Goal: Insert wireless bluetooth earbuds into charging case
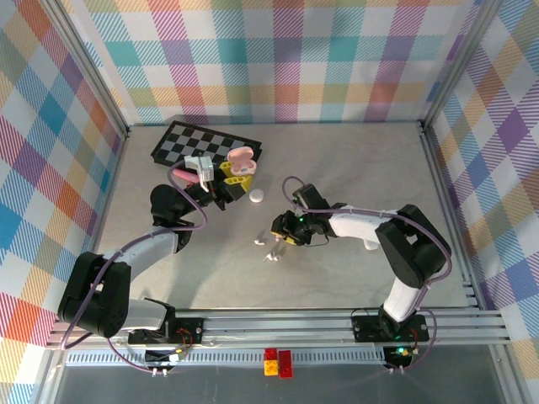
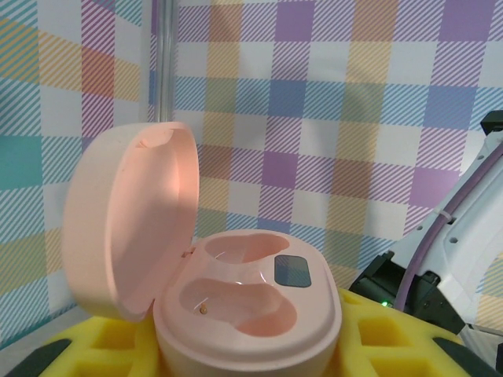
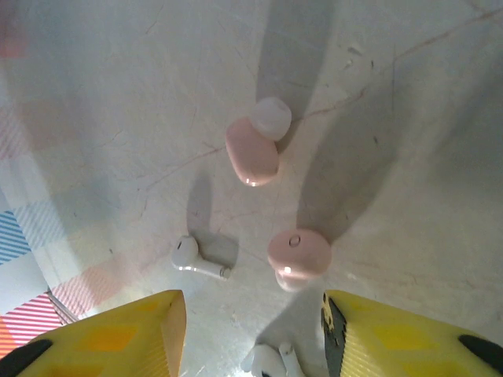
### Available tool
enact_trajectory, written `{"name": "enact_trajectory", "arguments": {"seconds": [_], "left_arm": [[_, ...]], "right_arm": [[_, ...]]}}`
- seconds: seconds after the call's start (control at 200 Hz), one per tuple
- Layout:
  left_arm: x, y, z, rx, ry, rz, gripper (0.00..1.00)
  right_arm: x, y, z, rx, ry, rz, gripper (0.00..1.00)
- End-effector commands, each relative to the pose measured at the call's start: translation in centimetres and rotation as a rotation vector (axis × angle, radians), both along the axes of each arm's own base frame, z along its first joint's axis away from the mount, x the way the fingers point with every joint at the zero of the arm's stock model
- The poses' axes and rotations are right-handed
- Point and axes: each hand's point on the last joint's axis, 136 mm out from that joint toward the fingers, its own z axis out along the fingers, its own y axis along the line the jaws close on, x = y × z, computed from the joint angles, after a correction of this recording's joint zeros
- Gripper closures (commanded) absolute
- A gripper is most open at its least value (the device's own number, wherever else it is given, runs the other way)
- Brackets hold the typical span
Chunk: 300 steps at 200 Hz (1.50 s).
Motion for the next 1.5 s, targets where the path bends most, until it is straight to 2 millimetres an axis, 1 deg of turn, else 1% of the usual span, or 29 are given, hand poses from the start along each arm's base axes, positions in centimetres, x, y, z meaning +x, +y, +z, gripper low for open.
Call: {"name": "enact_trajectory", "arguments": {"seconds": [0.0,0.145,0.28,0.37,0.495,0.585,0.685,0.92,0.995,1.1,1.255,1.365,1.495], "left_arm": [[-0.7,0.9,1.7,-0.029,-0.071,0.016,0.74],[-0.8,1.2,2.0,-0.033,-0.081,0.029,0.74],[-1.0,1.4,1.9,-0.033,-0.085,0.038,0.74],[-1.0,1.6,1.9,-0.033,-0.083,0.042,0.74],[-0.4,2.2,1.8,-0.037,-0.073,0.069,0.73],[0.7,3.5,1.7,-0.04,-0.068,0.12,0.73],[2.0,5.3,1.7,-0.042,-0.07,0.183,0.72],[4.8,9.8,2.6,-0.057,-0.069,0.316,0.72],[5.2,10.7,2.9,-0.059,-0.077,0.343,0.72],[5.4,11.1,3.3,-0.058,-0.089,0.353,0.72],[5.5,11.4,3.7,-0.058,-0.098,0.36,0.72],[5.7,11.5,3.8,-0.058,-0.098,0.363,0.72],[5.8,11.6,3.7,-0.055,-0.095,0.363,0.72]], "right_arm": [[0.9,0.7,0.0,-0.007,-0.03,0.026,0.51],[1.6,1.3,-0.1,-0.02,-0.044,0.052,0.53],[1.9,1.2,-0.7,-0.067,-0.05,0.089,0.56],[1.8,0.7,-0.9,-0.13,-0.067,0.132,0.58],[1.7,-0.2,-0.1,-0.267,-0.141,0.207,0.58],[1.6,-0.5,0.6,-0.344,-0.192,0.252,0.57],[1.3,-0.4,1.3,-0.446,-0.266,0.317,0.57],[0.8,-0.7,1.6,-0.76,-0.431,0.473,0.57],[0.8,-0.5,1.7,-0.849,-0.474,0.525,0.57],[0.7,-0.1,1.5,-0.933,-0.5,0.58,0.57],[0.8,0.8,1.4,-0.98,-0.527,0.636,0.57],[1.0,0.9,1.0,-1.025,-0.521,0.679,0.57],[0.9,1.2,0.4,-1.029,-0.51,0.709,0.57]]}}
